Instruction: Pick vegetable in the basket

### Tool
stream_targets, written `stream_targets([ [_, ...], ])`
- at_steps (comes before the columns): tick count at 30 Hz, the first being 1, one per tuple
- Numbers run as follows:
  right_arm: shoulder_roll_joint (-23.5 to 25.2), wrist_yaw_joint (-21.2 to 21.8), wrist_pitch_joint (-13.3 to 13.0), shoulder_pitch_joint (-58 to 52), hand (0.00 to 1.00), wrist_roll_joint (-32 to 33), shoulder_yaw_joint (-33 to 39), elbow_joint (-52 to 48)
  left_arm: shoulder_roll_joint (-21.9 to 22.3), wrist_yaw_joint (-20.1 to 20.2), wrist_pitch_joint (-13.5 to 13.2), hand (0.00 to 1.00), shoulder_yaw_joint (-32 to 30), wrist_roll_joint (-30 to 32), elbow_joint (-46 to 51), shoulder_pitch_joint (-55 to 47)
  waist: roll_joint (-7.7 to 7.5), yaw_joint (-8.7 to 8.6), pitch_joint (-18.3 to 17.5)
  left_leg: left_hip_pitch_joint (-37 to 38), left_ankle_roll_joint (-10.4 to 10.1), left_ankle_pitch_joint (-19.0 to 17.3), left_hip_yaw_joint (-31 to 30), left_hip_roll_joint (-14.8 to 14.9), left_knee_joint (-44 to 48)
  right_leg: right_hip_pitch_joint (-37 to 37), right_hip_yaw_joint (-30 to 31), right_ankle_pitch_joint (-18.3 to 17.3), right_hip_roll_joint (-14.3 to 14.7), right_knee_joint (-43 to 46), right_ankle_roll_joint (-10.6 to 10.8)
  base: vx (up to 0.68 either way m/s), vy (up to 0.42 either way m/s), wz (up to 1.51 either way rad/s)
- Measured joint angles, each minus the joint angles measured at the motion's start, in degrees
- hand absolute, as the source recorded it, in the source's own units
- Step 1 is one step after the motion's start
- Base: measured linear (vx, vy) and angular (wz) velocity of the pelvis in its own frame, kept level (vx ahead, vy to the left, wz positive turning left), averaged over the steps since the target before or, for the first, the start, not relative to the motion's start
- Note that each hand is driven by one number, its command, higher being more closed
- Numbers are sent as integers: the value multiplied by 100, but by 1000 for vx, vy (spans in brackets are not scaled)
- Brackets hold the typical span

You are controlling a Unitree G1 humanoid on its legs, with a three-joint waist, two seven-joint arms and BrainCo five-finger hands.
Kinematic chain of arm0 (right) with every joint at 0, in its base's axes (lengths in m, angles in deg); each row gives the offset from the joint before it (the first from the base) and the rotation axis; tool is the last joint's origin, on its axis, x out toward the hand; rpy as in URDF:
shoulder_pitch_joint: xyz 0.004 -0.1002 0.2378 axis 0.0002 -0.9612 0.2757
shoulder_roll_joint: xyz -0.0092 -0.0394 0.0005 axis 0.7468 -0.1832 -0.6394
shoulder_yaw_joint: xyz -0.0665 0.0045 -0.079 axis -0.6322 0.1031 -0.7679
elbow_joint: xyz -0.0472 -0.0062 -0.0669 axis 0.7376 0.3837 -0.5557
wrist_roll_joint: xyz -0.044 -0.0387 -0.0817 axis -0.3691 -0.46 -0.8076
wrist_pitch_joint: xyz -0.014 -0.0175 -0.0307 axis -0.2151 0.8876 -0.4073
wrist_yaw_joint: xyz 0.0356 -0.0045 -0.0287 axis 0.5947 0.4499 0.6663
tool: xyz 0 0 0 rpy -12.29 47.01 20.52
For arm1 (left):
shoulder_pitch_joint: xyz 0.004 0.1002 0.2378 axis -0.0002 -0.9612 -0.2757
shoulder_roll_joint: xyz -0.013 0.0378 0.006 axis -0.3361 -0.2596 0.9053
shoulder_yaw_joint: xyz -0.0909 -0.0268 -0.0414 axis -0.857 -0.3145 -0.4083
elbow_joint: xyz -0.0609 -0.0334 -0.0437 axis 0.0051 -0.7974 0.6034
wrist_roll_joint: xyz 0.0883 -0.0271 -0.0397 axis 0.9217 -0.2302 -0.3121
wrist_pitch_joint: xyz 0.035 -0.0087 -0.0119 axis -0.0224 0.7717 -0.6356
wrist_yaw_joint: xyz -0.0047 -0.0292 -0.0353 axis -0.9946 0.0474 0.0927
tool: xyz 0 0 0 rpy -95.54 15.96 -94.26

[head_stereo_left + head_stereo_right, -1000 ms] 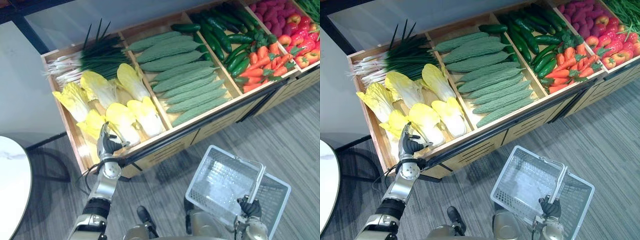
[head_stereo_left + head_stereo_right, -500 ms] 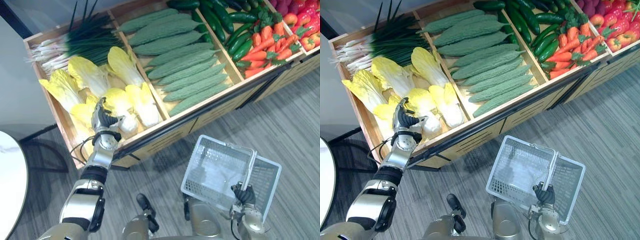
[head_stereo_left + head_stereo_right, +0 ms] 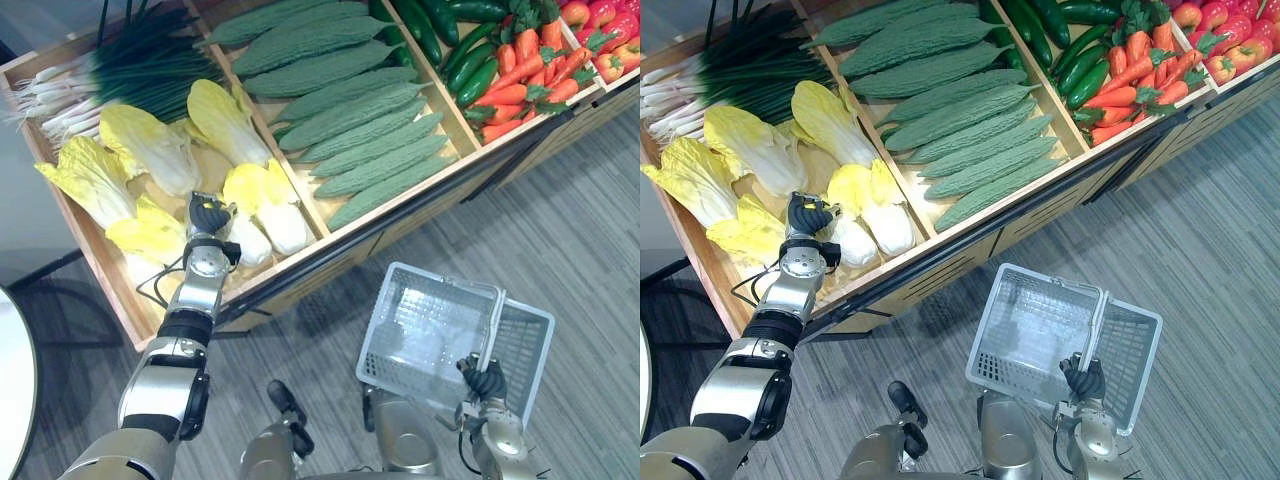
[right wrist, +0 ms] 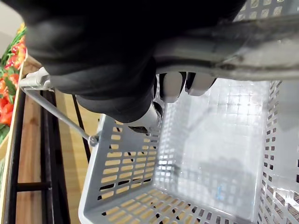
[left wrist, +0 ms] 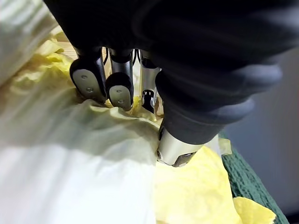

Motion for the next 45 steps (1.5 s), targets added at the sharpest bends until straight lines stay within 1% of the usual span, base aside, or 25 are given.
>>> stream_targets([
  [2, 46, -3, 2, -1, 100, -40, 40, 4, 44, -3, 11, 100, 2, 61, 334, -201, 7, -5, 4, 10, 1, -1, -72, -9, 0, 41, -34, -2, 0, -12, 2, 13, -7, 11],
  [4, 75, -3, 2, -1, 100, -80, 47, 5, 105, -18, 7, 100, 75, 165, 1046, -574, 9, 7, 4, 34, 2, -2, -123, -27, -1, 94, -74, -6, -1, -20, 7, 0, 0, 10],
  [8, 77, -4, 2, 0, 100, -140, 124, 107, 322, -130, -2, 100, 66, 238, 2054, -1090, 30, 16, -4, 64, 4, 0, -268, -33, -1, 210, -182, -6, -1, -66, 7, 5, -11, 14],
  [10, 80, -6, 2, -5, 100, -148, 205, 165, 478, -165, -48, 100, 49, 348, 2729, -1487, 54, 28, -16, 123, 3, -1, -307, -42, -7, 299, -212, -8, 7, -104, 10, 23, -10, 10],
  [13, 82, -4, 2, -5, 100, -153, 262, 183, 648, -221, -184, 100, 47, 508, 3368, -1847, 110, 38, -45, 154, 4, -1, -343, -59, -12, 348, -230, -7, 1, -124, 11, 23, -2, 5],
  [15, 82, -4, 1, -4, 100, -162, 287, 253, 730, -263, -227, 100, 37, 605, 3522, -1972, 139, 37, -58, 224, 4, -1, -386, -57, -13, 458, -261, -8, 1, -158, 12, 30, -4, 8],
  [16, 80, -6, -1, -7, 100, -175, 332, 323, 792, -275, -291, 100, 37, 660, 3654, -2090, 188, 41, -96, 251, 3, -3, -415, -52, -16, 510, -289, -8, 3, -188, 12, 19, -7, 8],
  [19, 79, -9, -1, -6, 100, -177, 405, 375, 885, -292, -349, 100, 22, 675, 3896, -2325, 285, 46, -153, 256, 4, -3, -428, -50, -21, 524, -303, -9, 4, -193, 13, 14, -5, 3],
  [22, 82, -10, 0, -30, 100, -178, 461, 384, 1219, -338, -388, 100, -171, 685, 4277, -2779, 366, 45, -203, 363, 4, -3, -453, -29, -22, 662, -334, -14, 24, -215, 13, 18, -12, 5],
  [25, 113, -10, 0, -49, 100, -178, 539, 383, 1319, -395, -433, 100, -189, 725, 4539, -3023, 423, 70, -249, 363, 5, -2, -505, -2, -14, 685, -382, -26, 41, -202, 6, -4, -17, 8],
  [27, 111, -16, 0, -90, 100, -178, 592, 380, 1444, -392, -478, 100, -187, 718, 4687, -3249, 495, 82, -296, 371, 5, -1, -566, 10, 0, 722, -434, -48, 44, -181, -2, 0, -18, 12],
  [28, 113, -19, 0, -142, 100, -177, 617, 380, 1521, -386, -523, 100, -183, 713, 4692, -3339, 536, 123, -322, 404, 5, -1, -593, 21, 4, 771, -460, -59, 49, -179, -5, 6, -17, 10],
  [30, 115, -28, 0, -199, 100, -176, 678, 375, 1609, -372, -550, 100, -170, 645, 4707, -3434, 561, 186, -369, 442, 3, -3, -598, 36, 25, 785, -460, -118, 56, -101, -21, 4, -20, 5],
  [32, 131, -44, 0, -197, 100, -176, 674, 329, 1620, -367, -574, 100, -141, 514, 4799, -3561, 553, 195, -374, 432, -12, -47, -637, 62, 140, 767, -454, -191, 59, 26, -21, -2, -29, 2],
  [33, 182, -81, 2, -198, 100, -175, 668, 231, 1655, -364, -584, 100, -129, 404, 4912, -3676, 541, 202, -376, 351, -23, -187, -718, 106, 416, 743, -399, -219, 69, 113, -29, -8, -40, -32],
  [34, 226, -154, 57, -198, 100, -176, 604, 20, 1701, -371, -596, 100, -129, 302, 5115, -3835, 517, 312, -388, 194, -19, -435, -1094, 142, 822, 612, -210, -248, 115, 224, -50, -12, -47, -62],
  [35, 228, -175, 82, -198, 100, -176, 555, -110, 1729, -371, -618, 100, -103, 258, 5229, -3907, 517, 408, -391, 132, -34, -570, -1403, 158, 991, 530, -55, -256, 169, 286, -56, -39, -52, -124],
  [36, 243, -202, 125, -217, 100, -178, 436, -433, 1775, -373, -670, 100, -57, 199, 5453, -4043, 536, 516, -405, 16, -205, -910, -1850, 209, 1323, 374, 246, -295, 314, 410, -24, -41, -23, -106],
  [38, 305, -270, 157, -316, 100, -178, 364, -810, 1772, -354, -672, 100, 111, 174, 5504, -4083, 498, 468, -435, -10, -164, -1107, -1843, 216, 1524, 367, 361, -312, 349, 427, -30, -32, 25, -68],
  [39, 366, -286, 174, -475, 100, -176, 279, -1195, 1782, -302, -684, 100, 272, 150, 5614, -4179, 440, 440, -499, 2, -187, -1262, -1764, 218, 1632, 280, 541, -301, 398, 449, 7, -33, 80, -82],
  [40, 426, -284, 176, -619, 100, -176, 195, -1548, 1780, -240, -732, 100, 391, 149, 5706, -4282, 379, 464, -580, 2, -192, -1404, -1600, 245, 1712, 209, 712, -281, 460, 450, 40, -13, 80, -91],
  [41, 433, -286, 176, -680, 100, -180, 138, -1713, 1776, -228, -756, 100, 450, 141, 5737, -4319, 345, 470, -628, 1, -184, -1456, -1498, 268, 1761, 180, 816, -269, 490, 450, 57, 33, 90, -97],
  [43, 431, -282, 176, -850, 100, -240, 5, -2176, 1785, -164, -787, 100, 611, 89, 5816, -4363, 261, 440, -714, 11, -173, -1636, -1162, 382, 2092, 93, 1141, -154, 621, 451, 87, 56, 85, -92],
  [44, 433, -280, 176, -885, 100, -287, -40, -2328, 1788, -118, -788, 100, 614, 87, 5822, -4361, 242, 455, -740, 22, -169, -1736, -1001, 446, 2225, 58, 1313, -115, 695, 450, 101, 32, 105, -124],
  [45, 430, -275, 179, -884, 100, -354, -147, -2520, 1800, -117, -789, 100, 625, 84, 5831, -4365, 206, 484, -759, 59, -154, -1852, -784, 546, 2422, -32, 1532, 1, 831, 453, 111, 23, 64, -167],
])
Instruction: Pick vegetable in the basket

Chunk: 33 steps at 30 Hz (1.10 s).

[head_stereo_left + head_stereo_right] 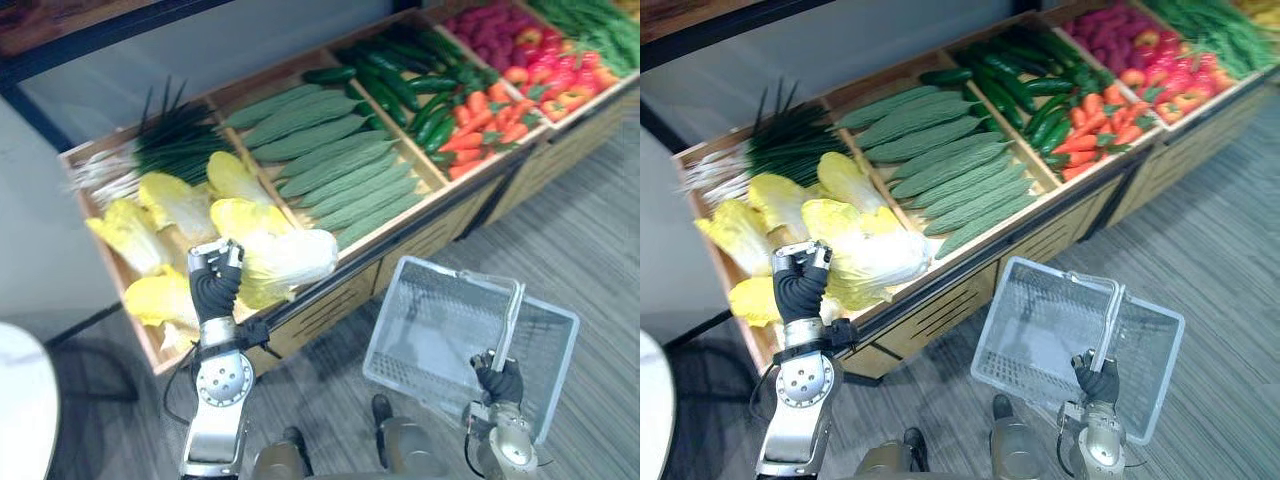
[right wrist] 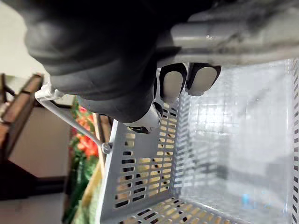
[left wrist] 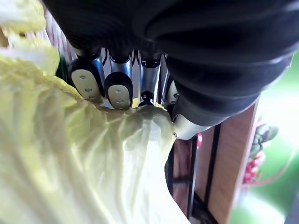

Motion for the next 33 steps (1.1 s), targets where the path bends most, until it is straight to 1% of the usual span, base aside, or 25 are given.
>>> stream_targets([
  [1, 29, 13, 1, 106, 100, -30, -82, -147, -29, -7, 1, 100, -20, -3, 4, 23, -37, 57, -20, 96, 23, -86, 345, 141, 74, -134, -312, -17, -49, -13, -124, 4, 33, -161],
  [2, 52, 16, 1, 137, 100, -32, -89, -190, -41, -3, 2, 100, -4, -3, 4, 44, -58, 67, -26, 169, 34, -103, 558, 152, 56, -220, -661, -120, -188, 44, -275, -12, 22, -146],
  [3, 92, 14, 1, 185, 100, -31, -87, -220, -48, -6, 2, 100, 51, -3, 4, 62, -98, 106, -33, 325, 55, -117, 829, 146, 9, -329, -1335, -219, -450, 196, -396, 19, 32, -134],
  [4, 111, 17, 2, 262, 100, -21, -91, -216, -37, -2, 1, 100, 146, -4, 4, 65, -130, 132, -46, 595, 34, -172, 1192, 126, -53, -350, -2363, -312, -859, 390, -553, 57, 58, -150],
  [6, 84, 18, 2, 436, 100, -20, -90, -120, -23, 2, -15, 100, 188, -5, 3, 91, -87, 130, -82, 923, 37, -207, 1547, 64, -237, -239, -3939, -459, -1421, 575, -826, 82, -5, -156],
  [7, 71, 18, 2, 631, 100, -20, -85, -28, -27, 2, -54, 100, 159, -18, -8, 146, -20, 131, -142, 1042, 39, -208, 1750, 41, -483, -158, -4813, -522, -1654, 649, -893, 98, -104, -184],
  [8, 75, 38, 2, 831, 100, -22, -88, 32, -28, 1, -102, 100, 126, -89, -29, 239, -24, 149, -149, 1145, 38, -207, 1985, 3, -623, -197, -5224, -535, -1749, 697, -859, 103, -131, -170],
  [9, 77, 48, 5, 916, 100, -22, -87, 56, -25, 9, -110, 100, 126, -114, -81, 297, -20, 147, -146, 1175, 38, -207, 2051, 17, -614, -234, -5188, -513, -1702, 686, -824, 122, -172, -159],
  [11, 30, 83, 11, 999, 100, -16, -86, 104, -14, 74, -110, 100, 179, -131, -372, 487, 38, 101, -159, 1221, 41, -206, 2049, 219, -253, -292, -4817, -460, -1371, 567, -778, 161, -178, -120],
  [12, -36, 136, 15, 1000, 100, -5, -85, 134, -14, 137, -110, 100, 232, -169, -569, 579, 95, 58, -166, 1146, 87, -179, 1942, 535, 392, -175, -4640, -448, -1118, 427, -794, 286, -194, -127],
  [13, -108, 162, 49, 992, 100, 41, -96, 149, -33, 150, -112, 100, 321, -223, -809, 593, 163, 12, -157, 1003, 541, 92, 1620, 960, 1408, 132, -4408, -384, -797, 158, -888, 295, -176, -128],
  [14, -140, 162, 52, 988, 100, 90, -112, 150, -37, 175, -111, 100, 352, -264, -912, 585, 166, 15, -160, 884, 854, 308, 1407, 1079, 1849, 273, -4275, -366, -684, 17, -917, 256, -119, -109],
  [15, -202, 151, 51, 997, 100, 128, -186, 149, -59, 221, -111, 100, 368, -306, -1035, 591, 181, 12, -169, 623, 764, 332, 904, 1049, 2312, 431, -4117, -334, -596, -135, -943, 211, -29, -91],
  [16, -312, 147, 44, 1019, 100, 289, -211, 149, -31, 254, -111, 100, 497, -350, -1119, 603, 185, 16, -178, 219, 521, 61, 306, 792, 2506, 556, -3903, -319, -566, -283, -967, 215, 8, -85],
  [17, -344, 149, 42, 1050, 100, 382, -214, 149, -33, 260, -111, 100, 582, -387, -1141, 606, 176, 24, -172, 29, 515, -53, 47, 627, 2489, 618, -3784, -315, -568, -340, -972, 278, 51, -92],
  [18, -358, 142, 42, 1154, 100, 513, -216, 150, -32, 285, -111, 100, 666, -414, -1212, 600, 176, 47, -173, -281, 563, -234, -311, 326, 2317, 735, -3551, -299, -581, -419, -961, 342, 93, -103],
  [19, -361, 141, 42, 1240, 100, 630, -220, 155, -30, 353, -110, 100, 674, -429, -1270, 586, 178, 131, -176, -468, 517, -322, -657, 58, 1997, 852, -3278, -239, -609, -464, -870, 335, 105, -113],
  [20, -365, 141, 39, 1262, 100, 657, -246, 180, -31, 370, -109, 100, 676, -428, -1292, 586, 177, 183, -174, -540, 506, -326, -821, -54, 1798, 893, -3135, -194, -622, -466, -803, 265, 109, -126],
  [21, -422, 140, 35, 1302, 100, 665, -321, 262, -25, 368, -108, 100, 706, -429, -1336, 579, 211, 199, -190, -654, 396, -259, -1086, -244, 1264, 973, -2903, -149, -621, -500, -735, 249, 186, -119],
  [22, -479, 147, 36, 1344, 100, 720, -403, 330, -17, 396, -109, 100, 756, -439, -1372, 583, 286, 200, -202, -713, 229, 81, -1232, -280, 563, 1072, -2705, -100, -561, -584, -645, 247, 208, -113],
  [23, -530, 153, 37, 1331, 100, 746, -450, 337, 10, 434, -108, 100, 786, -444, -1401, 581, 376, 188, -254, -702, 225, 527, -1263, -233, 156, 1082, -2602, -79, -482, -619, -587, 243, 227, -96],
  [24, -572, 174, 58, 1325, 100, 782, -506, 417, 8, 521, -105, 100, 824, -475, -1468, 599, 349, 186, -282, -672, 209, 508, -1198, -229, 28, 1139, -2432, -101, -435, -694, -470, 221, 209, -66],
  [25, -492, 275, 68, 1176, 100, 918, -593, 398, -53, 673, -96, 100, 979, -590, -1635, 689, 205, 48, -341, -449, 258, 540, -1088, -427, -334, 1163, -2272, 13, -610, -877, -315, 221, 199, -43],
  [28, -451, 403, 125, 1073, 100, 1169, -794, 399, -67, 855, -74, 100, 1239, -671, -1703, 721, 149, -11, -350, -272, 374, 628, -916, -636, -668, 1165, -2137, 57, -780, -972, -245, 172, 180, -11],
  [33, -482, 858, 312, 875, 100, 1605, -1448, 399, -153, 1003, 48, 100, 1492, -485, -2149, 931, 118, -5, -377, 157, 376, 669, -795, -726, -1142, 1312, -1911, 104, -837, -1003, -180, 75, 76, -11],
])
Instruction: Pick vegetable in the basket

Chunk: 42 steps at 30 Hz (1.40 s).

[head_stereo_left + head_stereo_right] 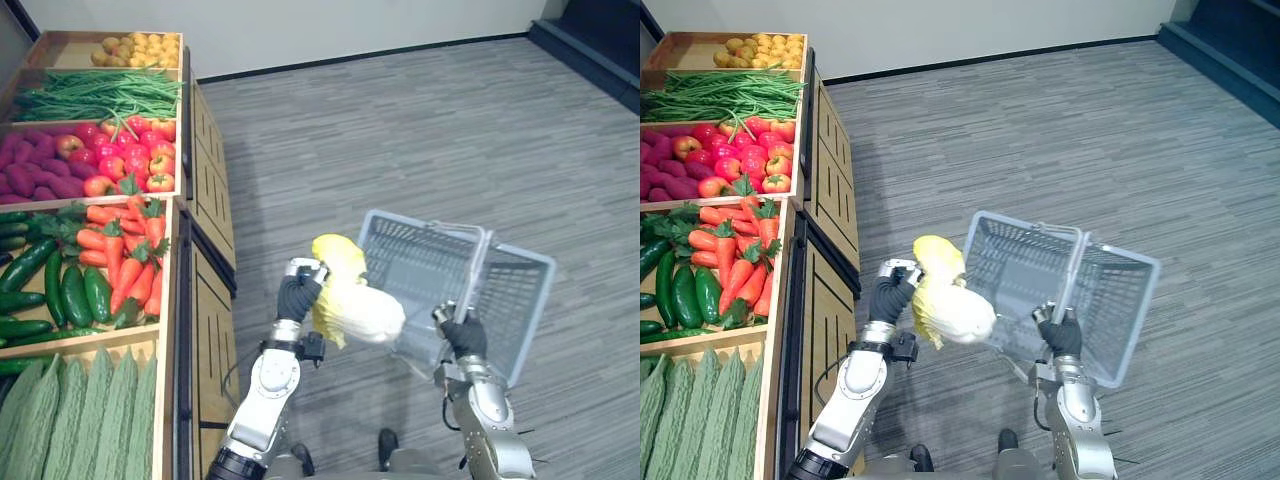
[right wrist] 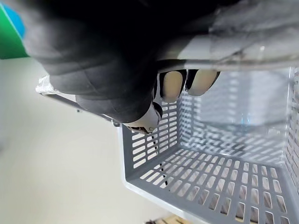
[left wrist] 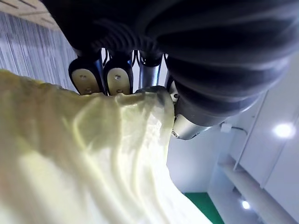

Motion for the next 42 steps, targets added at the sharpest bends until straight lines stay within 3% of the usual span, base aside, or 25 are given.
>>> stream_targets([
  [5, -10, 334, 1, 11, 100, 84, -374, -45, -46, -3, 143, 100, 1, 369, -495, 163, -35, -2, -21, 137, -2, 59, 94, -23, -223, 3, 95, 45, 4, -46, 47, 20, 12, -10],
  [10, 1, 431, 2, 12, 100, 318, -844, -45, -149, 1, 252, 100, 55, 774, -1106, 172, -227, 8, -150, 219, 18, 160, 176, -109, -427, 6, 242, 87, -43, -165, 73, -16, 18, -7],
  [11, -3, 430, 2, 28, 100, 374, -902, -45, -158, 1, 271, 0, 56, 812, -1167, 172, -232, 12, -154, 218, 27, 166, 199, -111, -433, 4, 258, 120, -43, -192, 67, -49, 21, -15],
  [19, -242, 658, 104, 80, 100, 1091, -1695, -45, -224, -24, 500, 0, -25, 1131, -1817, 274, -306, -4, -201, 184, 54, 210, 263, -195, -506, -1, 453, 214, -95, -414, 54, -70, 4, -8],
  [30, -277, 923, 194, 45, 100, 1141, -1824, -41, -212, -19, 529, 0, -107, 1317, -1662, 209, -334, -18, -218, 325, 7, 516, 221, -248, -944, -6, 434, 201, -85, -479, 66, -24, -14, 2],
  [35, -115, 868, 237, -301, 100, 717, -1088, -33, -28, -24, 402, 0, -470, 1173, -645, -221, -333, 2, -226, 474, 7, 718, 139, -327, -1364, 2, 299, 166, -102, -464, 119, 4, 3, 10],
  [42, 162, 448, 238, -573, 100, -27, 239, 7, 105, -32, 244, 0, -1054, 813, 256, -844, -328, 9, -249, 624, 32, 837, -15, -370, -1611, 116, 124, 165, -99, -462, 128, 11, 1, 12],
])
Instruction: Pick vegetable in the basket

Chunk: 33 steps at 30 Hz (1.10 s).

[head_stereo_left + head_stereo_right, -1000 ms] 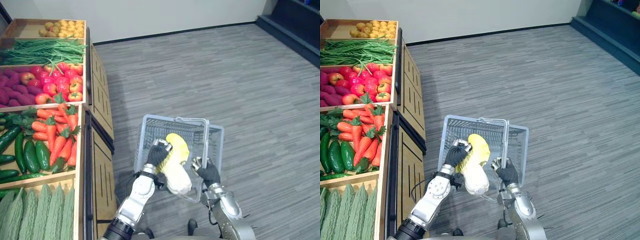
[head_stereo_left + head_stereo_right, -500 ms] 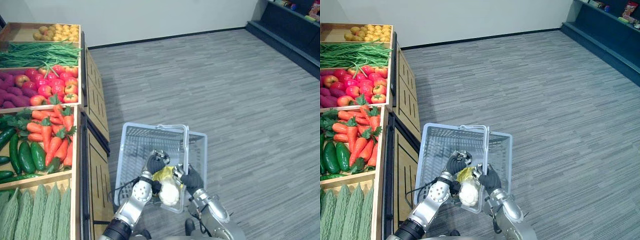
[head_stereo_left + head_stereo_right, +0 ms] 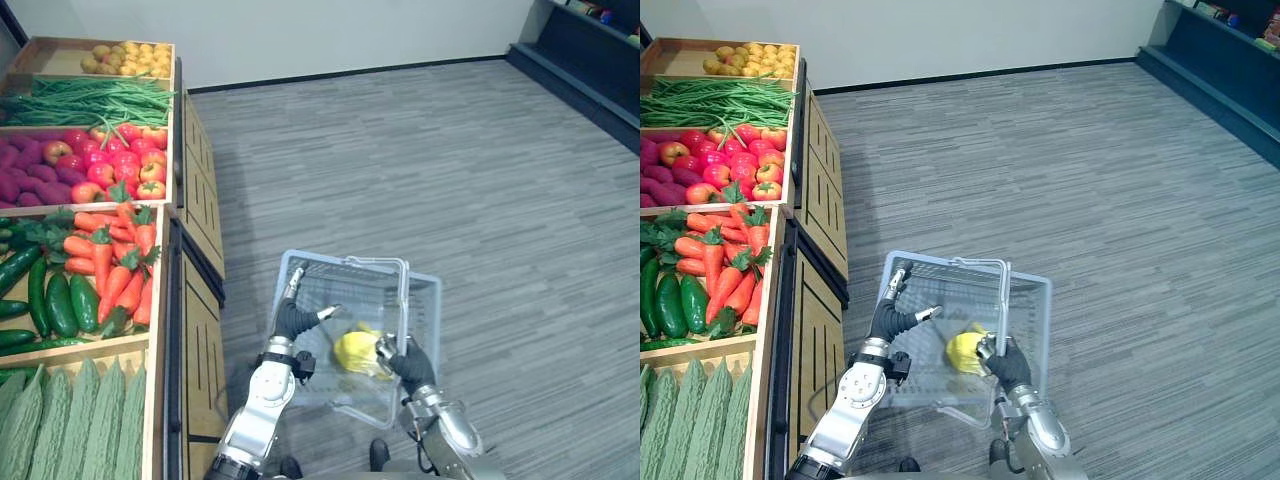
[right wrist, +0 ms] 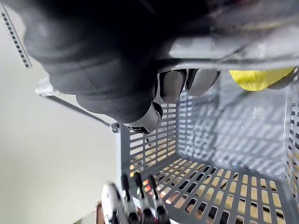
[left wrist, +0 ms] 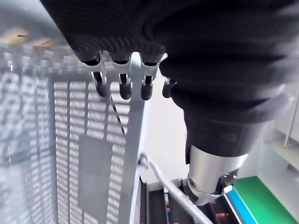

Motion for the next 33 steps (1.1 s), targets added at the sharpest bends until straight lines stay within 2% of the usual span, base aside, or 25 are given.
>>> stream_targets([
  [2, -8, -179, -1, -83, 100, -126, 587, 36, -51, -4, -91, 0, -377, -261, 312, -283, 18, 6, -11, -8, 2, -3, -81, -6, 0, 37, -96, 3, -6, 0, 4, -8, -22, 19],
  [5, -48, -263, -17, -124, 100, -491, 943, 197, -57, -12, -181, 0, -594, -581, 665, -606, 58, 10, -35, -71, 18, -49, -128, 1, -4, 52, -166, 3, -16, -4, 6, -38, -10, 11],
  [9, -41, -403, -21, -281, 100, -998, 1265, 396, 22, -105, -371, 0, -893, -728, 1062, -952, 144, 56, -83, -133, 25, -66, -245, 6, -34, 55, -261, 1, -48, -4, 13, -11, -3, 17],
  [13, 16, -535, -32, -288, 100, -1250, 1445, 723, 27, -212, -422, 0, -1057, -773, 1177, -1100, 153, 178, -85, -214, 34, -71, -379, 20, -15, 55, -409, -2, -50, -2, 18, -15, -20, 17],
  [15, 119, -616, -32, -278, 100, -1365, 1474, 810, 104, -240, -424, 0, -1180, -888, 1231, -1257, 127, 197, -65, -230, 55, -110, -405, 13, 65, 32, -446, -142, -95, 157, 223, -5, -21, 17],
  [17, 149, -679, -33, -195, 100, -1399, 1472, 938, 198, -262, -423, 0, -1253, -964, 1244, -1383, 114, 220, -38, -294, 54, -272, -396, 23, 330, -108, -511, -359, -150, 579, 451, 4, -7, 7],
  [18, 199, -706, -33, -152, 100, -1425, 1489, 957, 203, -268, -423, 0, -1254, -990, 1277, -1409, 27, 260, 48, -353, 58, -470, -386, -1, 657, -201, -592, -624, -269, 1005, 605, -4, 5, 14],
  [19, 256, -729, -32, -66, 100, -1453, 1496, 962, 215, -265, -419, 0, -1237, -987, 1356, -1404, 25, 259, 194, -403, 70, -727, -408, -10, 1083, -310, -711, -858, -402, 1582, 672, -15, 8, 13],
  [20, 256, -759, -32, -23, 100, -1486, 1494, 962, 239, -269, -419, 0, -1223, -986, 1390, -1411, 17, 271, 277, -442, 93, -834, -437, 26, 1265, -450, -722, -875, -414, 1970, 675, -48, 47, 15],
  [21, 282, -804, -33, 51, 100, -1535, 1494, 963, 222, -280, -419, 0, -1205, -984, 1404, -1400, 81, 272, 328, -499, 166, -981, -510, 85, 1515, -804, -705, -799, -492, 2811, 696, -35, 43, 27],
  [22, 311, -814, -33, 132, 100, -1564, 1465, 998, 191, -325, -416, 0, -1211, -980, 1402, -1369, 127, 231, 390, -486, 236, -1048, -630, 137, 1625, -1145, -702, -820, -513, 3485, 460, -16, 33, 39],
  [23, 310, -810, -33, 182, 100, -1585, 1446, 1048, 195, -360, -415, 0, -1200, -979, 1399, -1364, 193, 202, 428, -506, 238, -1079, -712, 172, 1649, -1225, -705, -982, -482, 3524, 323, 62, -33, 49],
  [24, 309, -811, -33, 302, 100, -1588, 1444, 1123, 150, -400, -416, 0, -1208, -982, 1399, -1302, 128, 197, 441, -541, 260, -1089, -810, 215, 1634, -1365, -760, -1245, -462, 3384, 171, 138, -76, 44],
  [26, 297, -811, -33, 532, 100, -1593, 1456, 1167, 92, -462, -415, 0, -1230, -983, 1341, -1140, 107, 206, 524, -681, 234, -1125, -1010, 371, 1755, -1603, -832, -1270, -339, 2869, 113, 158, -102, 36],
  [28, 291, -812, -37, 697, 100, -1599, 1461, 1168, 97, -508, -411, 0, -1254, -985, 1169, -963, 135, 202, 644, -718, 98, -1278, -1156, 538, 1877, -1754, -742, -1063, -194, 2180, 56, 229, -203, 32],
  [29, 282, -815, -58, 688, 100, -1605, 1477, 1166, 104, -507, -404, 0, -1244, -978, 1022, -787, 146, 147, 665, -703, -59, -1483, -1357, 599, 2028, -1811, -508, -724, -136, 1637, 125, 348, -294, 49],
  [30, 280, -818, -58, 663, 100, -1608, 1491, 1164, 104, -511, -404, 0, -1241, -972, 1008, -729, 120, 123, 674, -675, -150, -1580, -1419, 603, 2100, -1810, -414, -622, -126, 1488, 141, 432, -377, 73],
  [31, 274, -823, -57, 589, 100, -1608, 1509, 1159, 92, -510, -409, 0, -1229, -938, 1008, -651, 18, 101, 649, -622, -301, -1858, -1566, 604, 2327, -1766, -221, -489, -136, 1422, 93, 420, -392, 78],
  [32, 143, -832, -28, 529, 100, -1607, 1491, 1158, 145, -506, -403, 0, -1169, -924, 923, -651, 243, 60, 680, -474, -353, -2065, -1739, 845, 2414, -1695, -348, -484, 23, 1890, 58, 445, -387, 71],
  [33, 81, -830, -27, 481, 100, -1607, 1447, 1150, 206, -499, -406, 0, -1146, -924, 926, -741, 346, 45, 630, -395, -353, -2046, -1778, 957, 2486, -1681, -468, -662, 114, 1996, -9, 490, -317, 48],
])
